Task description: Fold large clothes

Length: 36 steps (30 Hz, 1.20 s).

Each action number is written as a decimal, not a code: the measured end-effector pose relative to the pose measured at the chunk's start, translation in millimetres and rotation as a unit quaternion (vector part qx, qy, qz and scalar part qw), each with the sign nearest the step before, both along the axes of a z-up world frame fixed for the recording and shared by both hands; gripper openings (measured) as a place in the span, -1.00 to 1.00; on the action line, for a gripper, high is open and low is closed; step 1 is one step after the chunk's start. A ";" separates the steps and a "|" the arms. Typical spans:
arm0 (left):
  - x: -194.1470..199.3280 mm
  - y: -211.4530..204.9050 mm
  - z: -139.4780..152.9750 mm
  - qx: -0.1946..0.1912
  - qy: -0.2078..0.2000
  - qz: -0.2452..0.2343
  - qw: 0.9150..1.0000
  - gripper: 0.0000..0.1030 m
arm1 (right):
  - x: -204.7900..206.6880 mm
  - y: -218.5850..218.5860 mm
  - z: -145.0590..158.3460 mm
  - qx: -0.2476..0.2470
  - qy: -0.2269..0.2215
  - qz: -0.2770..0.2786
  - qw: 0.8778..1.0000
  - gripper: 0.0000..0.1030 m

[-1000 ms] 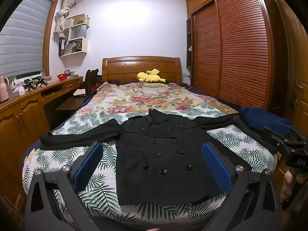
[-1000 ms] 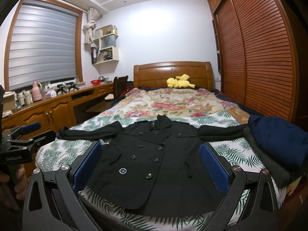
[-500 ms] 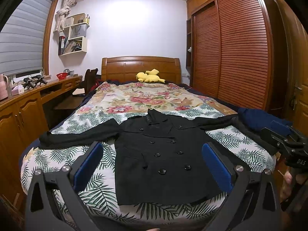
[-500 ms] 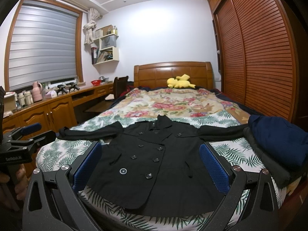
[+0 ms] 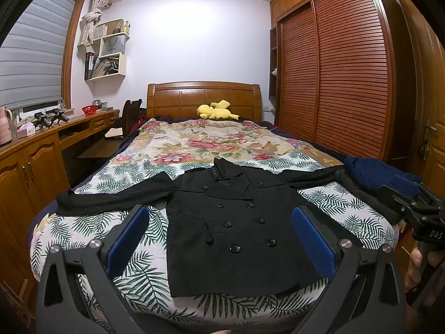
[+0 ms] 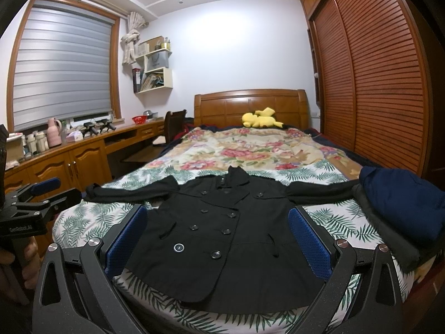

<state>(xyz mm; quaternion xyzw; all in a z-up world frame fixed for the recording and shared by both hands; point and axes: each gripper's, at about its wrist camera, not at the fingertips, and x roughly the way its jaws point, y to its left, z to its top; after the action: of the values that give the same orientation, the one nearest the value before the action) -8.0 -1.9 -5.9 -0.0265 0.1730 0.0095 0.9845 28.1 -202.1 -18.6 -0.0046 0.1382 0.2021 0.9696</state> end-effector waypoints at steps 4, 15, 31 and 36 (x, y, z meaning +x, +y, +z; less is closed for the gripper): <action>0.0 -0.1 -0.1 -0.001 0.000 0.000 1.000 1.00 | 0.0 -1.5 -0.5 0.000 0.001 0.000 1.000 1.00; 11.3 11.3 -17.1 -0.004 0.020 0.013 1.000 1.00 | 1.1 7.7 -19.0 -0.003 0.015 0.000 1.000 1.00; 62.1 42.2 -77.7 -0.010 0.092 0.035 0.995 1.00 | 65.7 29.3 -59.4 -0.034 0.059 0.021 0.997 1.00; 77.7 64.0 -93.3 -0.020 0.108 0.050 0.993 1.00 | 96.0 40.1 -68.1 -0.036 0.059 0.040 0.997 1.00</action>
<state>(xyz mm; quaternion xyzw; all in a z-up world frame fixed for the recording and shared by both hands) 69.7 62.1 -99.3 -0.0540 0.2767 0.0582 0.9577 124.1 -162.0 -86.8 -0.0336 0.2017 0.2356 0.9501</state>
